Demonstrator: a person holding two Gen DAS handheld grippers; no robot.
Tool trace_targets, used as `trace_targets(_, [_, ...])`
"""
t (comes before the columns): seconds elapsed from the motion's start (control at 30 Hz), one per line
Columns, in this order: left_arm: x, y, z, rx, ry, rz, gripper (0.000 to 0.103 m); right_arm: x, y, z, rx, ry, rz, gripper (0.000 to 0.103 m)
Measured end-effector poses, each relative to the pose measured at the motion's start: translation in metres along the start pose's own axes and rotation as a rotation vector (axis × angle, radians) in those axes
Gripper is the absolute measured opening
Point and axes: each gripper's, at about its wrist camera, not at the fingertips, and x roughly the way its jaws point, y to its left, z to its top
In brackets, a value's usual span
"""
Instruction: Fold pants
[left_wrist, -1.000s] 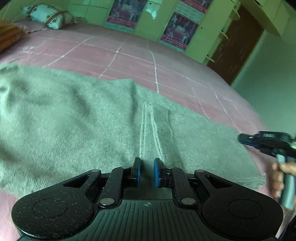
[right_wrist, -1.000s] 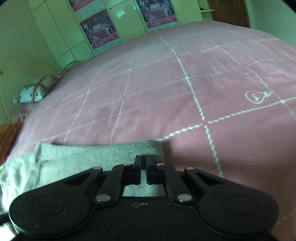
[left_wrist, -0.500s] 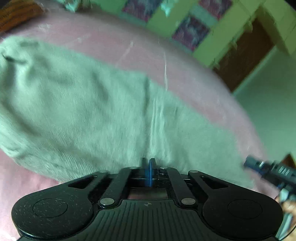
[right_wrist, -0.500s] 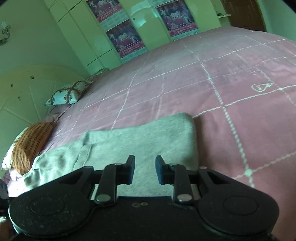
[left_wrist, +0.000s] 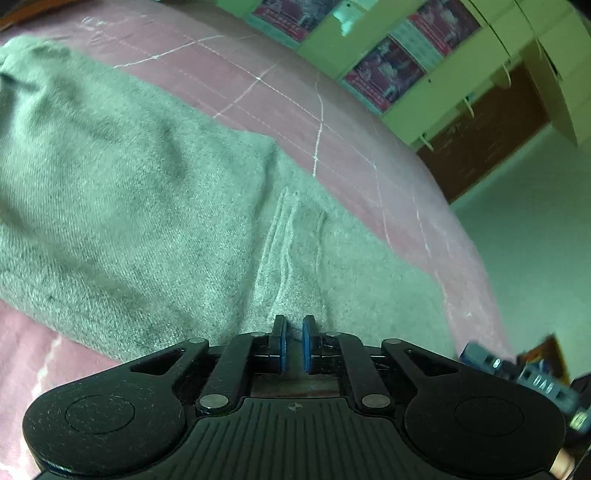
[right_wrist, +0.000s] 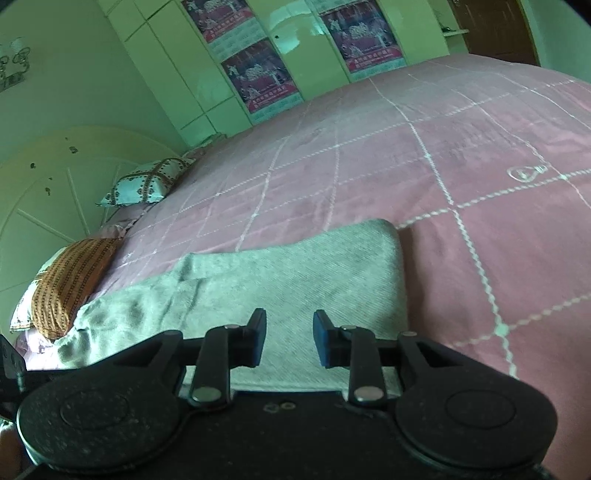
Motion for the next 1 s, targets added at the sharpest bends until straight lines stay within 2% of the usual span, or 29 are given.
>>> trace_targets(0.1, [0.001, 0.0, -0.004, 0.006, 0.003, 0.022, 0.008, -0.001, -0.004, -0.003, 0.009, 0.005, -0.006, 0.021])
trace_targets(0.13, [0.001, 0.0, -0.005, 0.008, -0.002, 0.04, 0.012, -0.001, -0.004, -0.004, 0.01, 0.005, -0.003, 0.021])
trace_targets(0.17, [-0.002, 0.002, -0.005, 0.01, -0.005, 0.054, 0.019, -0.001, -0.004, -0.005, 0.008, 0.005, -0.001, 0.021])
trace_targets(0.23, [-0.004, 0.002, -0.006, 0.01, -0.024, 0.051, 0.048, -0.001, -0.003, -0.006, 0.0, 0.008, -0.001, 0.021])
trace_targets(0.3, [-0.004, -0.003, -0.005, 0.026, -0.038, 0.049, 0.054, 0.0, -0.004, -0.007, 0.004, 0.011, 0.004, 0.021])
trace_targets(0.43, [0.001, -0.01, -0.002, 0.046, -0.03, 0.074, 0.052, 0.001, -0.005, -0.008, 0.007, 0.018, -0.001, 0.021])
trace_targets(0.47, [0.001, -0.011, -0.001, 0.047, -0.033, 0.078, 0.047, 0.002, -0.005, -0.009, 0.008, 0.021, -0.004, 0.021])
trace_targets(0.5, [0.001, -0.012, -0.001, 0.05, -0.03, 0.081, 0.031, 0.002, -0.004, -0.01, 0.008, 0.021, -0.005, 0.021])
trace_targets(0.53, [0.002, -0.012, -0.002, 0.048, -0.023, 0.086, 0.024, 0.001, -0.004, -0.01, 0.007, 0.019, -0.004, 0.021])
trace_targets(0.8, [0.009, -0.001, -0.004, -0.001, -0.023, 0.035, 0.024, 0.002, -0.006, -0.012, 0.013, 0.023, -0.001, 0.022])
trace_targets(0.83, [0.008, -0.001, -0.003, 0.007, -0.027, 0.027, 0.012, 0.003, -0.006, -0.012, 0.015, 0.024, -0.001, 0.022])
trace_targets(0.97, [-0.025, -0.031, 0.014, 0.176, -0.186, -0.054, 0.01, -0.002, -0.006, -0.012, 0.018, 0.011, 0.007, 0.022])
trace_targets(1.0, [-0.028, -0.036, 0.018, 0.205, -0.209, -0.049, 0.01, -0.003, -0.005, -0.013, 0.016, 0.006, 0.011, 0.022])
